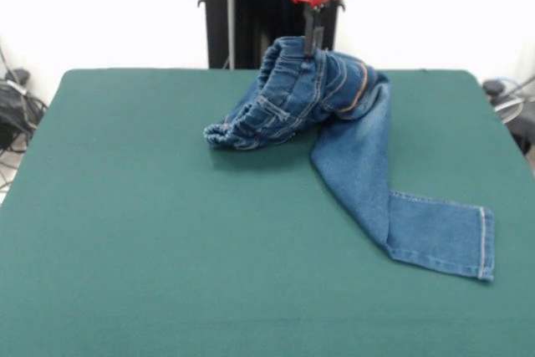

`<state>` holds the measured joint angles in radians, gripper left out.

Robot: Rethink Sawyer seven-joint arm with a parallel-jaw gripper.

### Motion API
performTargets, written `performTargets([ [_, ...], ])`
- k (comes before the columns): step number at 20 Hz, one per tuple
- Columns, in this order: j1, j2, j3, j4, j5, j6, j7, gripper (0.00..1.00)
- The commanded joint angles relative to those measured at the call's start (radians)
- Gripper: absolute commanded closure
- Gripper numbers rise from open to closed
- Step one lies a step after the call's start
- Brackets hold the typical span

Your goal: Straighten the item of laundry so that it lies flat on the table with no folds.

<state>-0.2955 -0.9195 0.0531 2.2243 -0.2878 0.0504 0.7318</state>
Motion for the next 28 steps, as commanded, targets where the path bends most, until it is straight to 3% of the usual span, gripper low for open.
performTargets([
  [1,0.026,0.043,-0.009,0.035,0.036,-0.044,0.295,1.00],
  [24,0.045,0.013,-0.034,0.046,0.044,-0.025,0.302,1.00],
  [28,0.062,-0.027,-0.043,0.051,0.056,0.016,0.301,1.00],
])
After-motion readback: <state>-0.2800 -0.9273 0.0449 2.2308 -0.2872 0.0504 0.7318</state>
